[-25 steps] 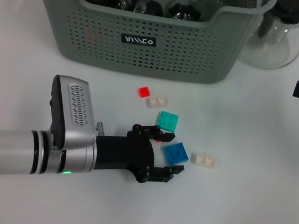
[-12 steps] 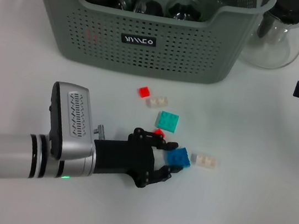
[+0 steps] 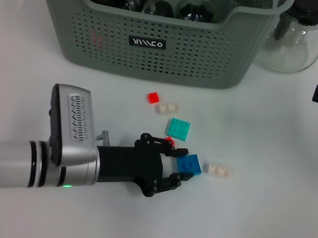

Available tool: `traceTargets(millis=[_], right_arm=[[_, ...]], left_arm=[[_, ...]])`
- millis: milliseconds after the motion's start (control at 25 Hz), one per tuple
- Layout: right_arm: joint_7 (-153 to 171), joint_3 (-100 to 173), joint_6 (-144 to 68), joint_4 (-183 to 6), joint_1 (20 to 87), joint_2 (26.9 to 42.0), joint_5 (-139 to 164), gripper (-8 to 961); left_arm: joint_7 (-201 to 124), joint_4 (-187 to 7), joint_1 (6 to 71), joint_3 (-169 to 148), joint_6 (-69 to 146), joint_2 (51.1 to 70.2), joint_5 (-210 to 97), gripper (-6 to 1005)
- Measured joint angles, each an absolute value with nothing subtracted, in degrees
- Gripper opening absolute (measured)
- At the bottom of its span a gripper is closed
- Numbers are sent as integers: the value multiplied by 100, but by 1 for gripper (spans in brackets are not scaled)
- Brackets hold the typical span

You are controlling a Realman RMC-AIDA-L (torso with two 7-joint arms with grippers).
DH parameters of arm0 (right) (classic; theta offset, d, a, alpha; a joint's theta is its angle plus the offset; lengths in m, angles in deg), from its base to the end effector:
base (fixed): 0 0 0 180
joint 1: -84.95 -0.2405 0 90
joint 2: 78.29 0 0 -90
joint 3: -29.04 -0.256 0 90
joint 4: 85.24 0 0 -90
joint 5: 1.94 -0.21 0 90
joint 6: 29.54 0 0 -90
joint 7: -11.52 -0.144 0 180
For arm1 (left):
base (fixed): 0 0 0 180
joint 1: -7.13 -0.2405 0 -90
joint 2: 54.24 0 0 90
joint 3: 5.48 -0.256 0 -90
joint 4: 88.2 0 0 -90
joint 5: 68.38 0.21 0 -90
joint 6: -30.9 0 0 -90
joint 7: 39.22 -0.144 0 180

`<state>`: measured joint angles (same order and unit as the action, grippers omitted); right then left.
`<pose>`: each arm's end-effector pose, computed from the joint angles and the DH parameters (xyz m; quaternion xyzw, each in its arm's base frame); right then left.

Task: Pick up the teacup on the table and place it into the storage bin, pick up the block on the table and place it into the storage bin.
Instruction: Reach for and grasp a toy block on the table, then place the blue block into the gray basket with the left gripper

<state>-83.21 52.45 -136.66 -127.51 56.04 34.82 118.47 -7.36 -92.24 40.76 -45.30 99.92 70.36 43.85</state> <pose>0.2824 0.3081 0.0812 -0.8983 0.3152 0.2902 0.0972 -0.2658 0.2668 -0.1411 -0.9667 -0.0724 -0.2020 0.1397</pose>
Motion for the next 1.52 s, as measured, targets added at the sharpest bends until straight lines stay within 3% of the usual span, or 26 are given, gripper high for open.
traceTargets(millis=[440,680,1000,1320,1520], right_arm=[[-8323,5267,-13656,-12751,5595,3473,11847,506],[-8323,5269,-13655,-12751,5610,3473,11847,506],[-8323,5269,-13642,-12751,5595,3482,11847,507],[-8296,5282,-13653,-12751,5587,3504,11847,507],[-8268,5292,-13656,-12751,5605,3516,11854,506]], left_arm=[[1319,-11203,3266,-4359,11747,6990,4376,403],[2637,-12393,3224,-3764,12922,6899,4323,404],[5058,-13802,4102,-3577,13368,6626,3722,402],[7588,-13917,5525,-4863,10833,5939,4908,422],[8839,-13435,6107,-5645,9611,5940,6506,468]])
